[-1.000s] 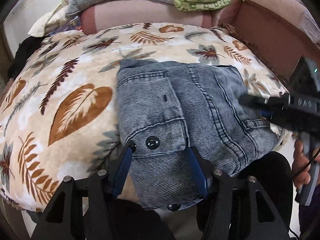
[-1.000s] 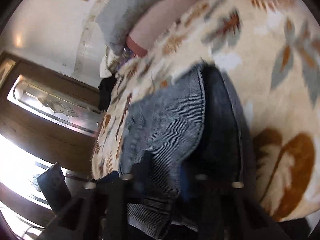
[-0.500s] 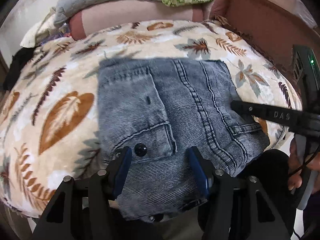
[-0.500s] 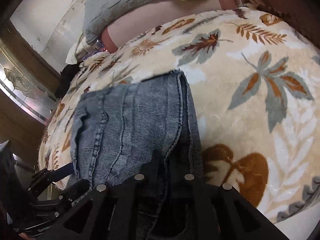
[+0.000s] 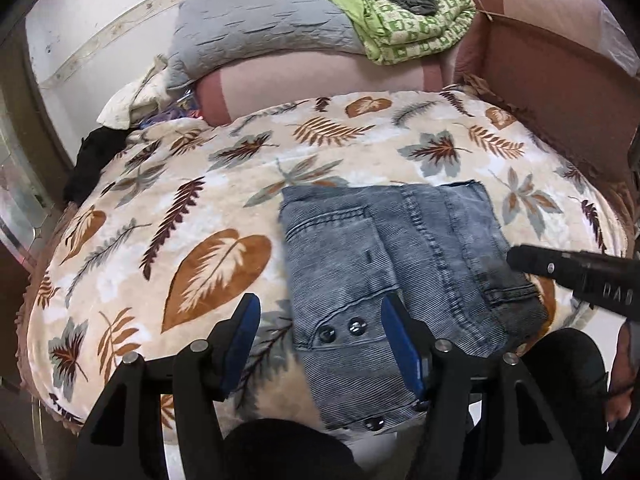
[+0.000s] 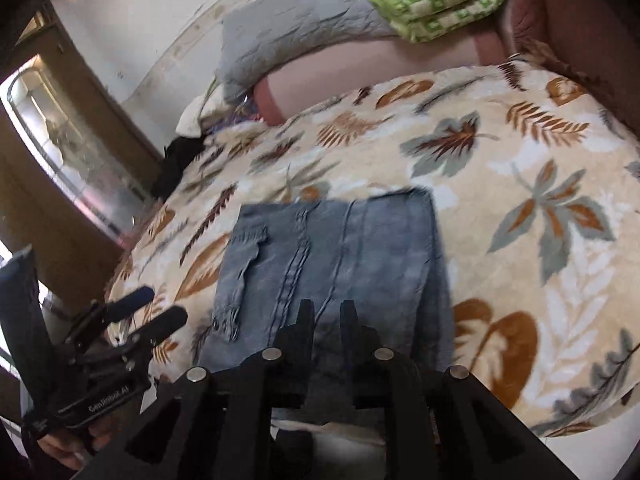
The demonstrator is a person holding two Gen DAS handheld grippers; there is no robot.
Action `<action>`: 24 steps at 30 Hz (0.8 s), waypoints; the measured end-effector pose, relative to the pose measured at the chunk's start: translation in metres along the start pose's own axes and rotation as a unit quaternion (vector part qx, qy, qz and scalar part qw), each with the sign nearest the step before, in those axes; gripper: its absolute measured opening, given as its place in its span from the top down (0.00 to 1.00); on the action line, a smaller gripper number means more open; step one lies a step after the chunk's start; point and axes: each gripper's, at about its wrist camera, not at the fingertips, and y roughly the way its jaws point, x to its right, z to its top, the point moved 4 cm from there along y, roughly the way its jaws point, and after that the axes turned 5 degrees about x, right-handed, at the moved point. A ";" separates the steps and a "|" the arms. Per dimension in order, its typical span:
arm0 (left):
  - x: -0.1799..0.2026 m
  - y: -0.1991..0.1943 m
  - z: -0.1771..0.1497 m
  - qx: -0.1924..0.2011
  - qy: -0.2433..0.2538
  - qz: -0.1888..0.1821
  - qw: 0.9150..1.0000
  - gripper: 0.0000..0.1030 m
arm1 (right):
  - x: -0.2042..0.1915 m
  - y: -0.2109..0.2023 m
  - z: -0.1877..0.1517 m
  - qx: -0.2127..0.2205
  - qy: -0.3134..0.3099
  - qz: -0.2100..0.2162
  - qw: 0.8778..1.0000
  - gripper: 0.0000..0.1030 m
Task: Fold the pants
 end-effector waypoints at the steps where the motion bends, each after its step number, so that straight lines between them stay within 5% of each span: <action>1: -0.002 0.002 -0.002 -0.003 -0.002 0.002 1.000 0.38 | -0.003 0.004 -0.004 -0.008 -0.004 0.002 1.000 0.85; 12: -0.016 0.053 -0.044 -0.080 -0.003 0.032 0.996 0.38 | -0.006 0.041 -0.033 -0.067 -0.041 -0.040 0.996 0.84; 24: -0.021 0.047 -0.034 -0.055 -0.008 0.037 0.998 0.36 | -0.006 0.034 -0.014 -0.070 -0.034 -0.027 0.997 0.84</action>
